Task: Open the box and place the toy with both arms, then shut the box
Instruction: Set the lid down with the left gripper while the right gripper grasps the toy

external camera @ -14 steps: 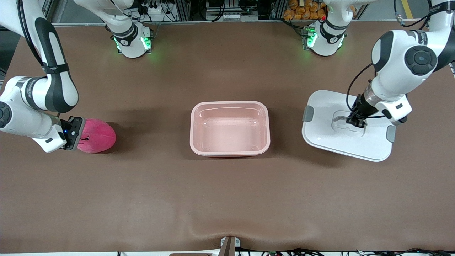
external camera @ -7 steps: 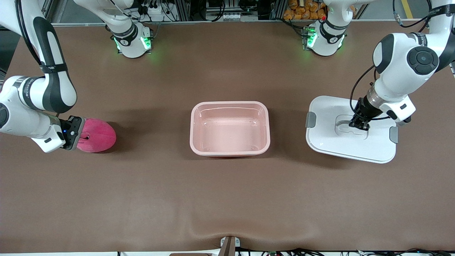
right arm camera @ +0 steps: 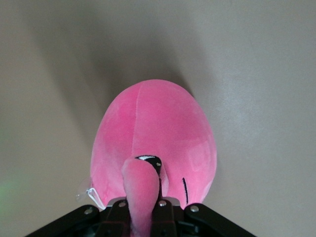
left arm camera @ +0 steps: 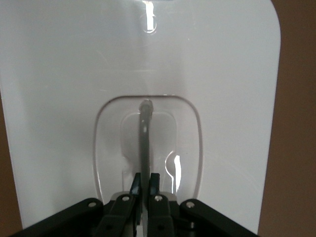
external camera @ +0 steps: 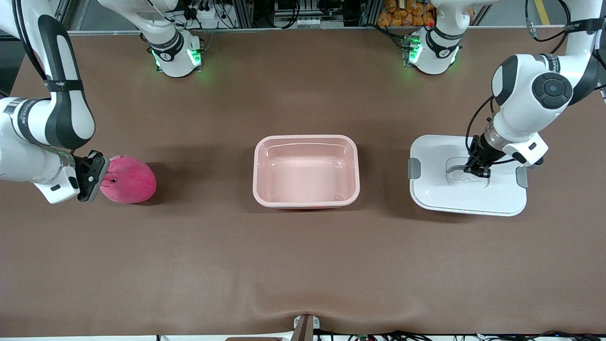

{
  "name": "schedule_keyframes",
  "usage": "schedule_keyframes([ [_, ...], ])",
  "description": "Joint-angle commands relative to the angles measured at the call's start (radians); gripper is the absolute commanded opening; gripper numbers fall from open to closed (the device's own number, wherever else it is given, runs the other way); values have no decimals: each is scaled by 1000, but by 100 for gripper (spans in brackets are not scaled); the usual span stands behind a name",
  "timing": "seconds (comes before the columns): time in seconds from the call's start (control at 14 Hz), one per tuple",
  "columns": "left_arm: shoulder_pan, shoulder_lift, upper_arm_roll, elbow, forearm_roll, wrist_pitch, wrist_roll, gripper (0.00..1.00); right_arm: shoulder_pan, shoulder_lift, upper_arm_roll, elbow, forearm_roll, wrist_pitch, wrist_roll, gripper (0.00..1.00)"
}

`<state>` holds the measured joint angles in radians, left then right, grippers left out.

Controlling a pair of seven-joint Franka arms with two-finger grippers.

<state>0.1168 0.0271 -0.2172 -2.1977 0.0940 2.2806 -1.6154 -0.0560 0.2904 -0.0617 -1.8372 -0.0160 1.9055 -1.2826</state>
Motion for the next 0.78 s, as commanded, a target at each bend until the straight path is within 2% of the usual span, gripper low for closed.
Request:
schedule_keyframes([
  [0.0,17,-13,-11,-13,21,19,-23,0,24,-28,3,32,11,-77,92,0],
  [0.28,18,-13,-11,-20,21,40,-20,0,71,-31,3,119,11,-212,270,0],
  [0.71,21,11,-10,-19,21,76,-14,0,127,-66,3,145,30,-284,464,0],
])
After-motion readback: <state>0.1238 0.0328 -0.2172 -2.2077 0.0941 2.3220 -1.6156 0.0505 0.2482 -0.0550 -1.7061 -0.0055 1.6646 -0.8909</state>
